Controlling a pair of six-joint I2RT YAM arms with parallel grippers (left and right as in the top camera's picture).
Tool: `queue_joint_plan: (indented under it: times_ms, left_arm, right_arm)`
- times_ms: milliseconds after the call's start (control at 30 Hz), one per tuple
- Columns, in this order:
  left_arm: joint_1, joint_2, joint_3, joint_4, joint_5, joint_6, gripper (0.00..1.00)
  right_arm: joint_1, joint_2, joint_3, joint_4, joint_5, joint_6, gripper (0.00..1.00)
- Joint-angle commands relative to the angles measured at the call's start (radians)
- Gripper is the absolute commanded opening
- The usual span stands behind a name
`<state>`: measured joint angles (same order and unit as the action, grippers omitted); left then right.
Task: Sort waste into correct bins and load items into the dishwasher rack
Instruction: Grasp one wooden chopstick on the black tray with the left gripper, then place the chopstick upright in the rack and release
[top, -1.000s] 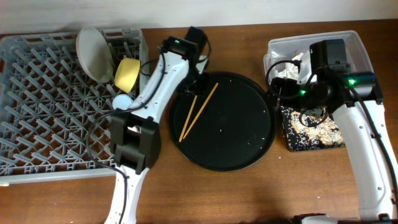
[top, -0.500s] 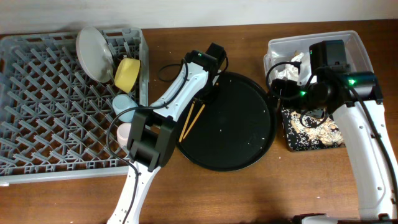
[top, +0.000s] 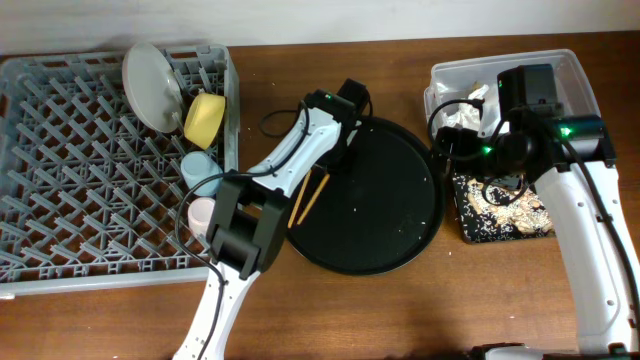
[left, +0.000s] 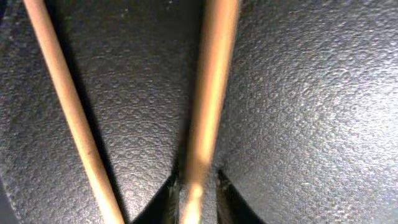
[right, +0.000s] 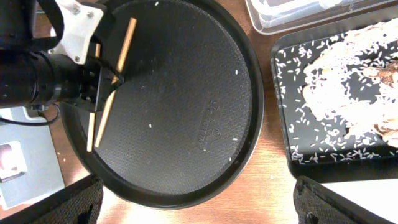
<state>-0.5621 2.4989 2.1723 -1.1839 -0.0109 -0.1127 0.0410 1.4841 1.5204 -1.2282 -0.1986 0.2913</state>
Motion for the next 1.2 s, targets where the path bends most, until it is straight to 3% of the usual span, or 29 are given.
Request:
queue_joint_plan:
  times_ms: [0, 267, 533, 633, 900, 967, 1033, 1167]
  left_arm:
    - [-0.003, 0.022, -0.04, 0.009, -0.011, 0.002, 0.01]
    - [0.0, 0.01, 0.034, -0.054, -0.002, 0.002, 0.01]
    - [0.083, -0.095, 0.454, -0.367, -0.005, 0.001, 0.01]
    - [0.161, -0.156, 0.571, -0.505, -0.068, -0.024, 0.01]
    - [0.369, -0.452, 0.44, -0.504, -0.06, -0.032, 0.01]
    - [0.415, -0.528, 0.32, -0.504, -0.102, -0.037, 0.01]
    - [0.478, -0.584, 0.141, -0.499, -0.235, -0.105, 0.01]
    - [0.563, -0.59, -0.067, -0.37, -0.256, -0.103, 0.0]
  right_arm:
    - [0.003, 0.003, 0.014, -0.003, 0.02, -0.003, 0.98]
    - [0.003, 0.003, 0.014, -0.003, 0.02, -0.003, 0.99]
    - [0.003, 0.003, 0.014, -0.005, 0.02, -0.003, 0.98]
    - [0.003, 0.003, 0.014, -0.007, 0.02, -0.003, 0.98]
    - [0.003, 0.003, 0.014, -0.007, 0.019, -0.003, 0.98]
    - [0.003, 0.003, 0.014, -0.006, 0.019, -0.003, 0.98]
    - [0.003, 0.003, 0.014, -0.006, 0.019, -0.003, 0.98]
    - [0.003, 0.003, 0.014, -0.006, 0.019, -0.003, 0.98]
